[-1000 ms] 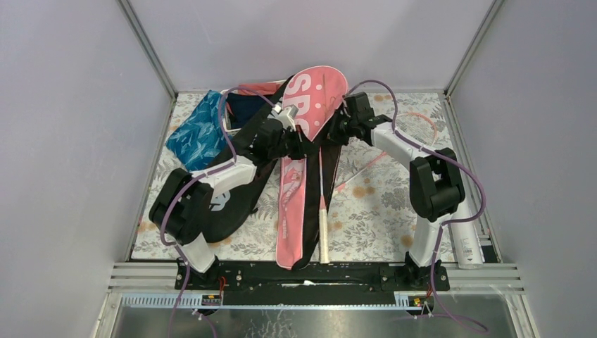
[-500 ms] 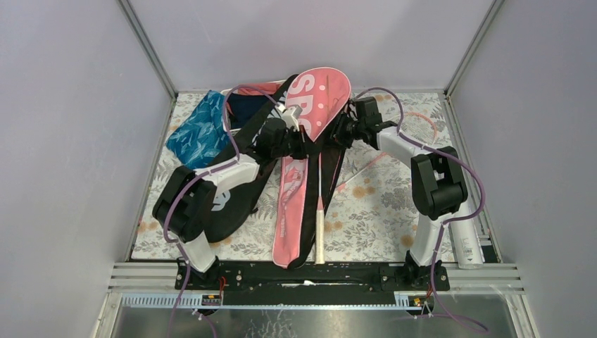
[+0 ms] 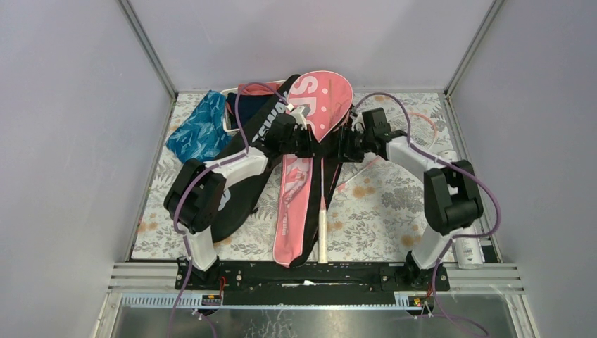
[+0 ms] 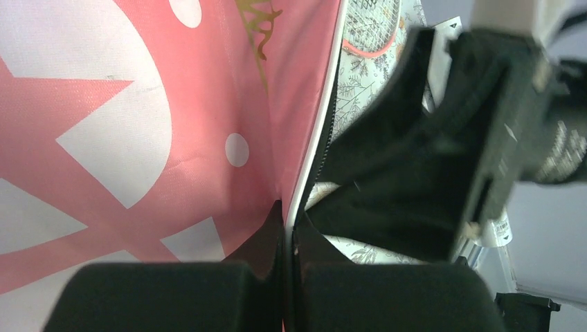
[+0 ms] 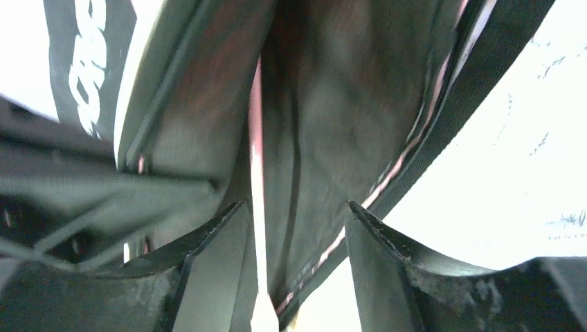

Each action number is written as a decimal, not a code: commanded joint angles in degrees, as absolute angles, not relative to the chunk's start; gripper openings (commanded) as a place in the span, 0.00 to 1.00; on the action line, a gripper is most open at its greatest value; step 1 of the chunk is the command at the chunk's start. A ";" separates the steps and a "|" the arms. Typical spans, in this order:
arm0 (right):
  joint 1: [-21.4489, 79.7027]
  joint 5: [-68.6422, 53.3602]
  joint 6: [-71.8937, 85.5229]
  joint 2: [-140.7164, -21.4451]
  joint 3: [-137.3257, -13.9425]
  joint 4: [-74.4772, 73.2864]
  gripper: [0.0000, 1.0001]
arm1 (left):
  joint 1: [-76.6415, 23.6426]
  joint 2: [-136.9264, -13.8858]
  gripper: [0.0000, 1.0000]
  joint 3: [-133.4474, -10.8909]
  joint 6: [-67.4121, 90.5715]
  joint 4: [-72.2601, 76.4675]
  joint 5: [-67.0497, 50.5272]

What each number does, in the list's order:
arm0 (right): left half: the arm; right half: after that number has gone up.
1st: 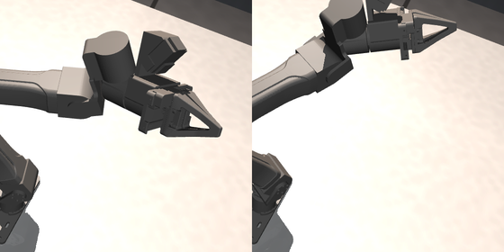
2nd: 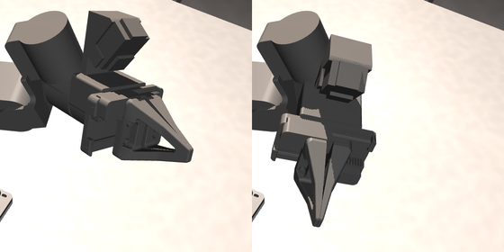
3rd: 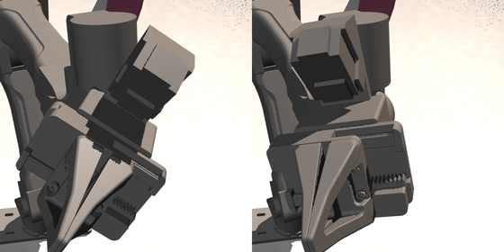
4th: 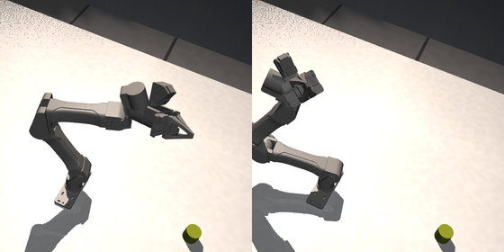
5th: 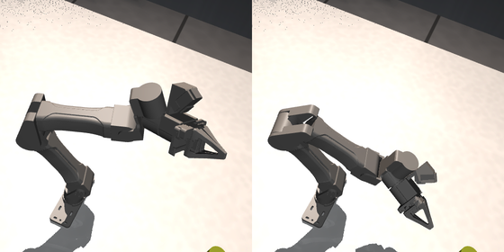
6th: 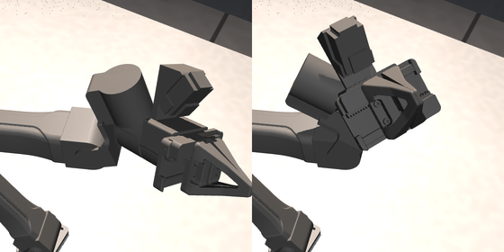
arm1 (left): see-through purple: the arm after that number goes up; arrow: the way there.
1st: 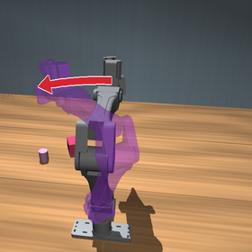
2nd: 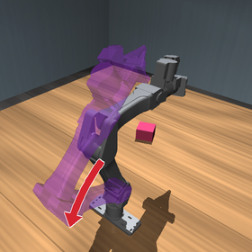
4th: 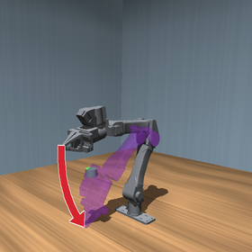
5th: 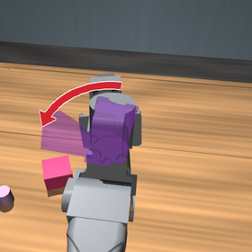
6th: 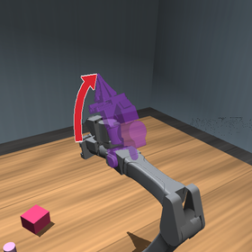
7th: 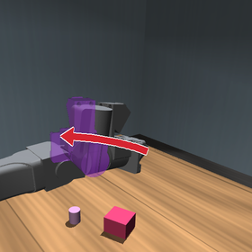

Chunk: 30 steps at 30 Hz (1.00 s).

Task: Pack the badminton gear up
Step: Place the racket in the racket bag.

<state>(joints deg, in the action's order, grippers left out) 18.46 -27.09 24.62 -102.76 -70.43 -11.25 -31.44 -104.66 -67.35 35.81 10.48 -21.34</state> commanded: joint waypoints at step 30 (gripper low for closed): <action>27.99 -48.88 12.61 -97.98 -48.56 1.60 0.61 | -28.76 -103.73 0.00 -71.61 36.47 9.32 -22.66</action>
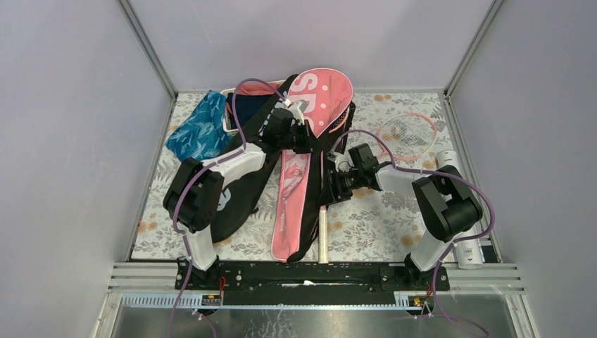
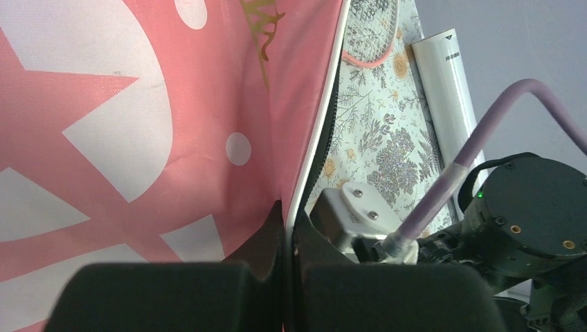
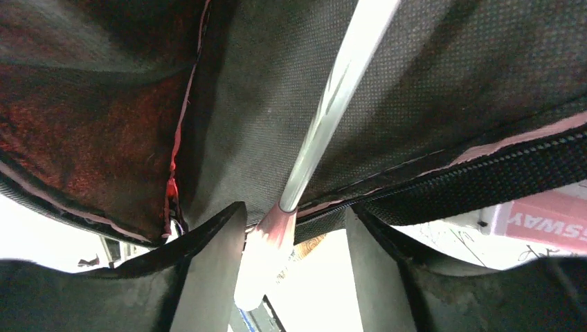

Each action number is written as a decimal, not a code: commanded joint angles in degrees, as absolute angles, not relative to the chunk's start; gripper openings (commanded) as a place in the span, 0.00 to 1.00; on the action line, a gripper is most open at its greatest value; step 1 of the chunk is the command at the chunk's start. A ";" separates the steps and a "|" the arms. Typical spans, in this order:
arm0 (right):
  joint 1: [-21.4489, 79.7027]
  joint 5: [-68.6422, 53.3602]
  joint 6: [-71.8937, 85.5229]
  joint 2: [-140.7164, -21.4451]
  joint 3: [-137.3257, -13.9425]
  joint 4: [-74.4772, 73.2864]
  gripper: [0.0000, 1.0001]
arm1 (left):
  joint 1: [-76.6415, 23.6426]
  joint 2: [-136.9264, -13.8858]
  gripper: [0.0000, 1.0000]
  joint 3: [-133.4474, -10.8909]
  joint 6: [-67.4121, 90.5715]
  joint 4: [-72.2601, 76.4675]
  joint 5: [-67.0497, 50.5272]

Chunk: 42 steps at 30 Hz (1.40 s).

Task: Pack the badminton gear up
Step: Place the racket in the racket bag.

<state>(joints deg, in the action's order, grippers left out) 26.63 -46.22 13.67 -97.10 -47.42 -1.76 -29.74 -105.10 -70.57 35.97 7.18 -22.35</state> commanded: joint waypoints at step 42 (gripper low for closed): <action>28.38 -41.62 43.83 -102.52 -53.26 28.67 0.00 | -29.15 -94.86 0.87 -66.15 9.25 4.31 -29.78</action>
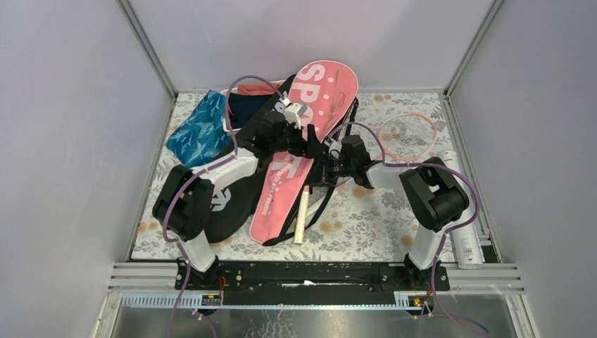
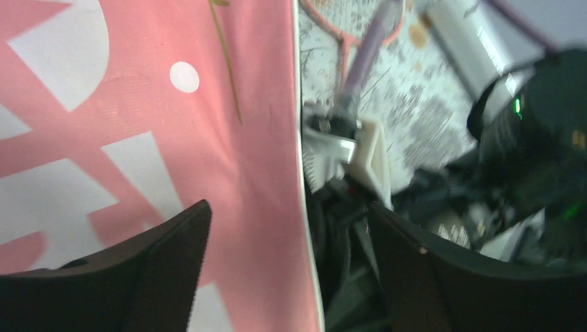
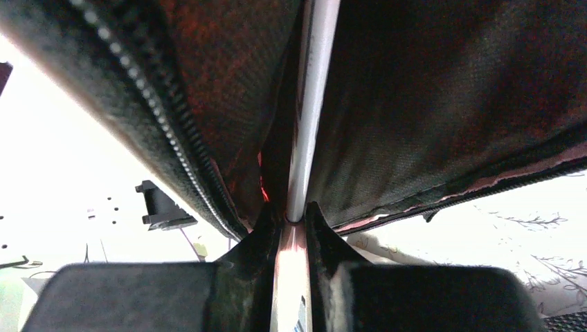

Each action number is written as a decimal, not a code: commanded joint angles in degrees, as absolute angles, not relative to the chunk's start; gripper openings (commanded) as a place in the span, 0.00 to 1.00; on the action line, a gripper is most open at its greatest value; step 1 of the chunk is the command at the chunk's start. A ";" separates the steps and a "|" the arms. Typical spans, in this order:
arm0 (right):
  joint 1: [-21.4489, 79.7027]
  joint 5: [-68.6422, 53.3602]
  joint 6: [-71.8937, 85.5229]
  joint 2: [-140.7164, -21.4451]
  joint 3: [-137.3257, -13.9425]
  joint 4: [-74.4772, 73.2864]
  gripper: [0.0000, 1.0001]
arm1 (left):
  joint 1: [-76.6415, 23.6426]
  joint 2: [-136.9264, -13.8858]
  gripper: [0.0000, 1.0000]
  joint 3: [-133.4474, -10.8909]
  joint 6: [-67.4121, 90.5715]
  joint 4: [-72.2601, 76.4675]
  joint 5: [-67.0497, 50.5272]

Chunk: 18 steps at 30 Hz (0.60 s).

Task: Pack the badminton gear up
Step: Place the racket in the racket bag.

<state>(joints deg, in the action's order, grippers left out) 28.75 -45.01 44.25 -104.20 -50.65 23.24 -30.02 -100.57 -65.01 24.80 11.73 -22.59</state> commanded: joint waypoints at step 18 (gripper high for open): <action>28.22 -39.61 43.03 -102.04 -59.43 20.40 0.00 | -34.97 -69.91 0.74 -46.07 -57.13 -41.19 -34.62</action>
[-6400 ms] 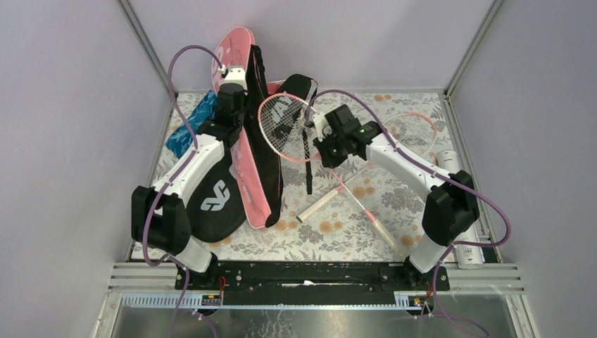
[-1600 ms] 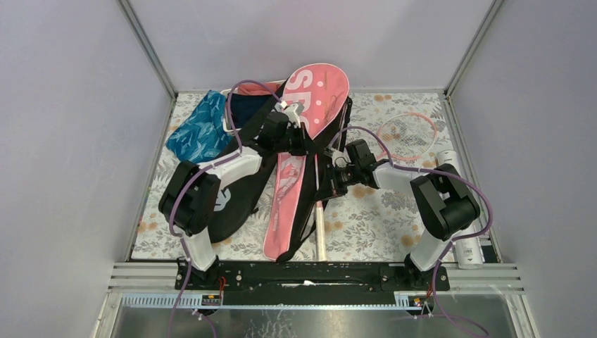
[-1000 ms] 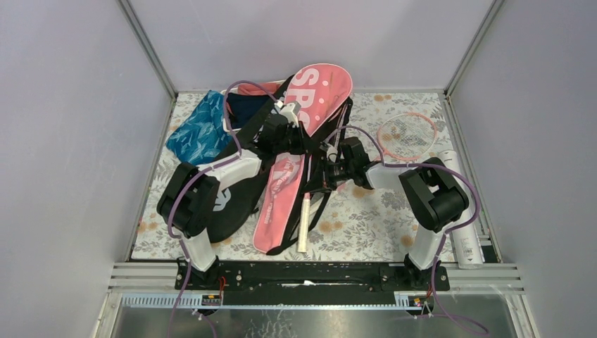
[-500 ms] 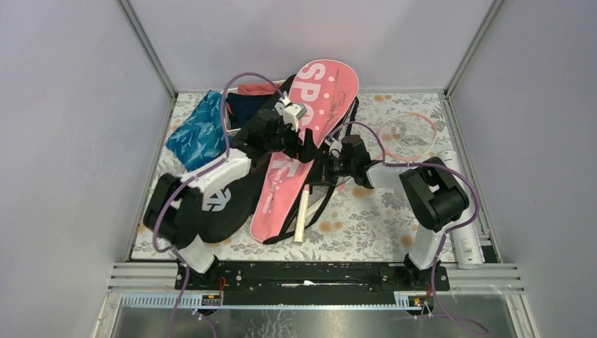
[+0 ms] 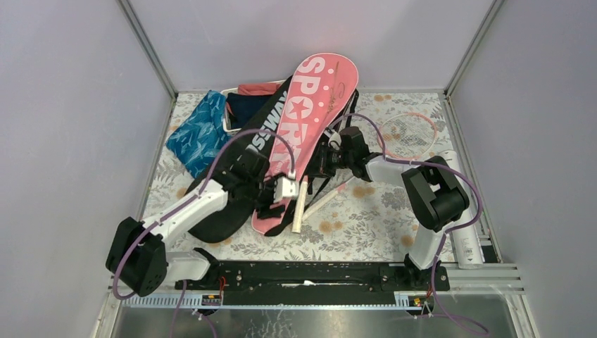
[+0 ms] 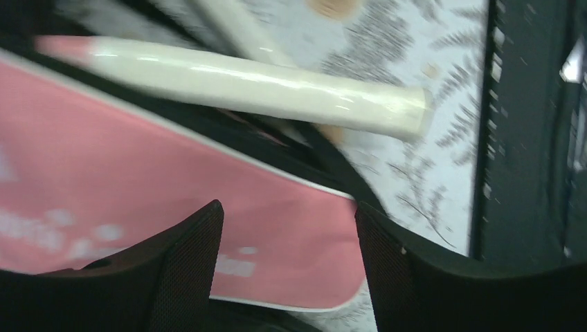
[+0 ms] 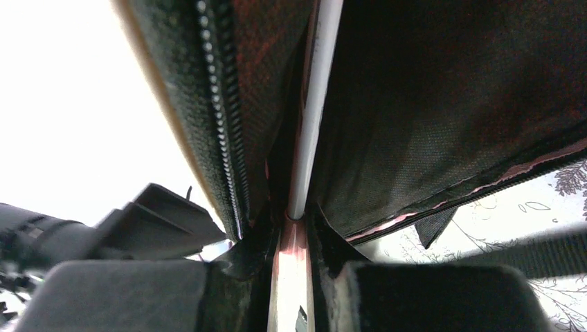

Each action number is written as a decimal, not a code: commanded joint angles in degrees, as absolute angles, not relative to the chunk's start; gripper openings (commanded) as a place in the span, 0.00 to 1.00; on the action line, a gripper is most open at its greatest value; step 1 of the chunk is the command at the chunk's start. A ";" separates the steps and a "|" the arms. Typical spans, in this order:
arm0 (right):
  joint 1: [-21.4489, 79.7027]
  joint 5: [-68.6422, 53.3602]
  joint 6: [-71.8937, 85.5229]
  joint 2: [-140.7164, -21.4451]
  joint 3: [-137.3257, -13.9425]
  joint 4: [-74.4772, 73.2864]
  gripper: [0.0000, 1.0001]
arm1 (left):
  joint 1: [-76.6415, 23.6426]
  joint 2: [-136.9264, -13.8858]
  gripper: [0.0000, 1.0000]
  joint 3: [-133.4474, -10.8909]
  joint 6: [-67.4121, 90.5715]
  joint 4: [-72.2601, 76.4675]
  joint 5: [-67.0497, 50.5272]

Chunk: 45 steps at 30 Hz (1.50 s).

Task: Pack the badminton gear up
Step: Place the racket in the racket bag.

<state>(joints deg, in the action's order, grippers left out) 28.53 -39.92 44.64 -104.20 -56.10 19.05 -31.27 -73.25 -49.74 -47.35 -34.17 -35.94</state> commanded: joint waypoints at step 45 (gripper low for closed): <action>27.94 -37.14 43.87 -107.55 -63.10 20.16 0.00 | -63.73 -70.61 0.00 -27.17 -58.88 -29.04 -11.93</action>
